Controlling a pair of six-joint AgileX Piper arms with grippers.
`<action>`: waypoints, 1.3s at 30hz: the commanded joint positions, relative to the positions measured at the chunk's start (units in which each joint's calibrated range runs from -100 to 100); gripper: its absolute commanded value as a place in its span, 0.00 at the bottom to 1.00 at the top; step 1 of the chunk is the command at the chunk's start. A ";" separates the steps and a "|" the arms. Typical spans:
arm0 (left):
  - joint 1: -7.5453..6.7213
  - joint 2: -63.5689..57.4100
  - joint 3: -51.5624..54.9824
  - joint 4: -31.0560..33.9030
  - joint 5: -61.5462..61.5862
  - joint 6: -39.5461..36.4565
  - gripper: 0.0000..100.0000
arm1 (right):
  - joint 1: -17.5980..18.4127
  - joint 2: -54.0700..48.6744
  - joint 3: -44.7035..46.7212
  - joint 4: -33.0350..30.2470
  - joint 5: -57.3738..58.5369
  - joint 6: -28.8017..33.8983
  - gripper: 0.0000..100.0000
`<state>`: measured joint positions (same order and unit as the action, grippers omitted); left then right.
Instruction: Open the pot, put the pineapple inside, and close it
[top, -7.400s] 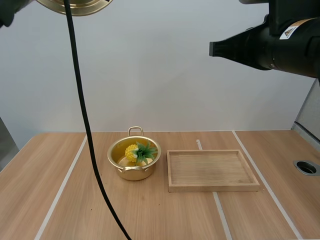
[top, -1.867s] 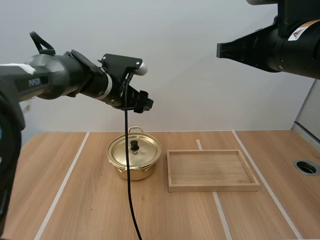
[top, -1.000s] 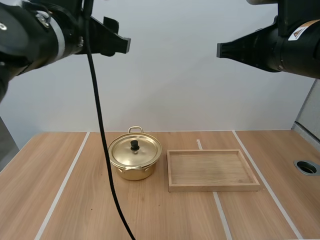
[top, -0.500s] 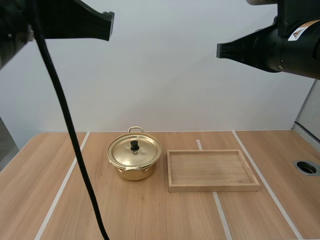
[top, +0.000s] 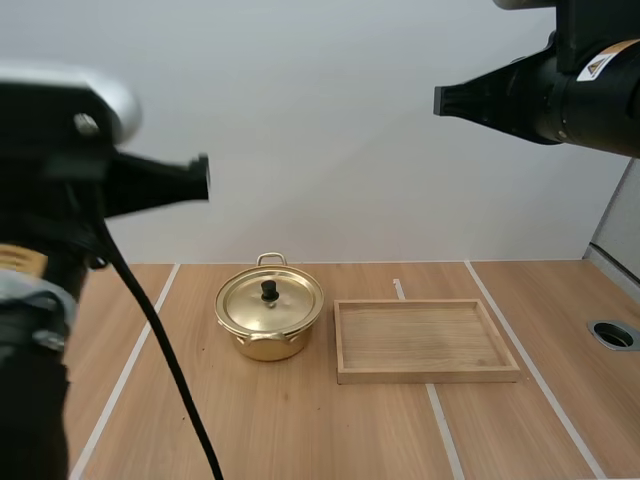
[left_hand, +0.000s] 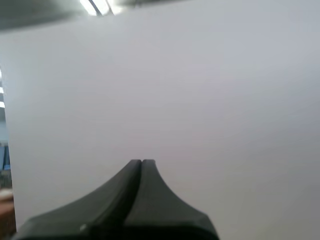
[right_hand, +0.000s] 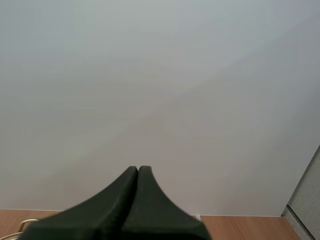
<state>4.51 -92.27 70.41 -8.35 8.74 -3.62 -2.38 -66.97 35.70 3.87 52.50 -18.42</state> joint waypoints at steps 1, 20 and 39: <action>-0.01 0.01 7.91 7.65 -4.86 -8.77 0.00 | -0.29 -0.62 0.16 -0.34 -0.23 0.17 0.00; -0.09 -7.73 29.59 8.35 10.86 -9.42 0.00 | -0.29 -0.62 0.16 -0.34 -0.23 0.17 0.00; -0.09 -7.73 29.59 10.40 20.69 -10.00 0.00 | -0.29 -0.62 0.16 -0.34 -0.23 0.17 0.00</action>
<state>4.51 -99.65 99.89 1.74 29.97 -13.38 -2.38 -66.97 35.70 3.87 52.63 -18.42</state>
